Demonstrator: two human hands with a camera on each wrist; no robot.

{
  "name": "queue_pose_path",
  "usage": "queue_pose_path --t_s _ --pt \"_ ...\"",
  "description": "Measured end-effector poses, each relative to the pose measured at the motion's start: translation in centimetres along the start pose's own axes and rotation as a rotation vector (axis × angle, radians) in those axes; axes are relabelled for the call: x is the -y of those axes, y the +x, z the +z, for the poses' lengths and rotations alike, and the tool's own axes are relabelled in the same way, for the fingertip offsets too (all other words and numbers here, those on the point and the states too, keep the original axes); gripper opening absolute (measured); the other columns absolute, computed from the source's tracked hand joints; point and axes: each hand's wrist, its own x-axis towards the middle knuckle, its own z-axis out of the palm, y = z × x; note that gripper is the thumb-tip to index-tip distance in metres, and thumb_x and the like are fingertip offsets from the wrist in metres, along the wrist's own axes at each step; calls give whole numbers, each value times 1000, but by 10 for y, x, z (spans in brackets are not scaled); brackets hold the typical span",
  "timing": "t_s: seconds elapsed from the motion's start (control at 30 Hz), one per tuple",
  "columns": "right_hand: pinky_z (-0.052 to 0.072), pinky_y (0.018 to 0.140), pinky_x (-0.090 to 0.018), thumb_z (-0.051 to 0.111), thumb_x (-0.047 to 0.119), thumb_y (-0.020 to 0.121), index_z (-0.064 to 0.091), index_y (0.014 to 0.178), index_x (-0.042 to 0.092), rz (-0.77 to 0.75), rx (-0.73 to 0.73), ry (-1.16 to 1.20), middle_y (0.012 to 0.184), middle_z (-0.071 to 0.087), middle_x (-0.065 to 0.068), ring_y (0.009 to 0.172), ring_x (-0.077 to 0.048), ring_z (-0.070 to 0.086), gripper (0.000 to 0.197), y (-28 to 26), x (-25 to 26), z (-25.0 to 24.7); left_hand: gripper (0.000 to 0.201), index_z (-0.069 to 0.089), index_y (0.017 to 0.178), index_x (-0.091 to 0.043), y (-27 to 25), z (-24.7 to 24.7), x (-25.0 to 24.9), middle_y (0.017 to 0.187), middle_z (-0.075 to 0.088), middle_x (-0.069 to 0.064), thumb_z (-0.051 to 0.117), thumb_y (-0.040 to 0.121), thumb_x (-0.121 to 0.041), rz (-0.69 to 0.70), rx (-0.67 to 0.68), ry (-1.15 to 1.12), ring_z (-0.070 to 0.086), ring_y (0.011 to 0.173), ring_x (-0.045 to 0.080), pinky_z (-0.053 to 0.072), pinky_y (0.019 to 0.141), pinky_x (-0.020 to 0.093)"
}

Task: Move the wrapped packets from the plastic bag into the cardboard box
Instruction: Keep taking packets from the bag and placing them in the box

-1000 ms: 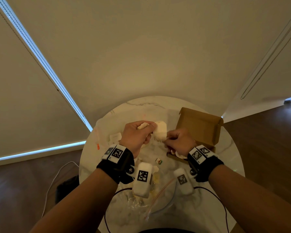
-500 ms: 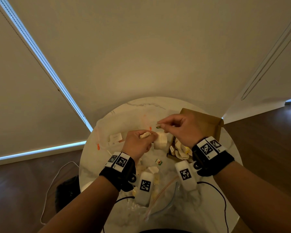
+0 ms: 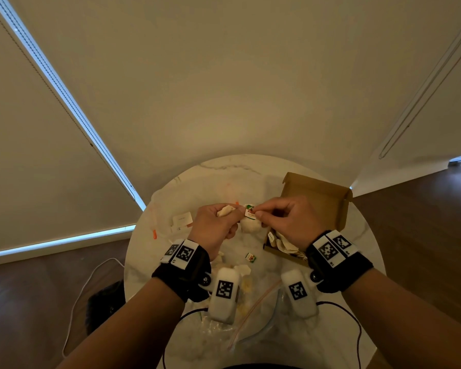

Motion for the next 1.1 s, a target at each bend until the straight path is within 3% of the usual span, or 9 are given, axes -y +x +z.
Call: queue_pose_path --t_s 0.1,0.2,0.4,0.57,0.67,0.73,0.83,0.93,1.1 --pt "49 58 -12 73 2 81 76 89 4 70 -45 57 76 73 -6 59 -3 64 9 2 1 0 19 68 100 6 -1 0 -2 72 63 15 64 91 -11 11 -19 3 39 49 14 32 44 24" --pt "50 58 -12 73 2 80 76 86 6 98 -74 52 80 73 -11 61 -4 64 8 4 2 -3 20 68 98 2 -5 -3 -6 87 72 18 59 95 -16 -3 -17 -31 40 50 15 33 46 25" --pt "53 57 -23 77 2 76 61 79 8 95 -83 -4 72 69 -8 59 -13 65 17 13 1 -2 47 68 85 -3 -9 -4 -14 82 66 14 46 98 -43 -63 91 -191 41 49 15 31 45 23" --pt "55 57 -29 77 4 77 61 75 8 84 -68 -32 69 70 -9 56 -16 65 17 15 5 3 69 74 84 -2 -9 -2 -15 95 63 19 35 97 -57 -111 116 -194 42 55 15 31 52 25" --pt "55 66 -27 75 17 80 70 83 18 -31 -126 -176 80 67 2 70 -10 64 6 16 6 8 76 68 98 9 -7 -2 -14 96 70 17 33 97 -58 -115 104 -207 43 55 15 32 52 26" --pt "44 68 -14 76 27 80 75 92 26 -168 -128 -317 89 59 4 79 -7 55 13 16 10 14 71 66 99 6 -8 -2 -16 84 69 12 34 97 -57 -119 95 -221 44 54 16 34 50 26" --pt "36 74 -13 78 29 78 76 97 24 -217 -33 -387 91 52 2 88 -10 49 20 18 18 25 64 67 91 -1 -13 1 -18 76 68 5 30 100 -52 -108 132 -211 45 52 14 34 52 27" --pt "37 70 -9 78 21 77 77 87 20 -182 9 -375 88 55 1 81 -7 50 10 21 27 29 62 69 85 -3 -14 4 -19 74 65 7 30 102 -48 -78 151 -206 46 52 14 34 52 27" --pt "42 59 -14 77 15 78 76 81 17 -191 51 -216 78 63 1 62 -5 53 4 18 30 24 54 68 100 2 -11 -3 -18 77 67 7 36 102 -41 -87 123 -195 54 57 12 38 56 27"
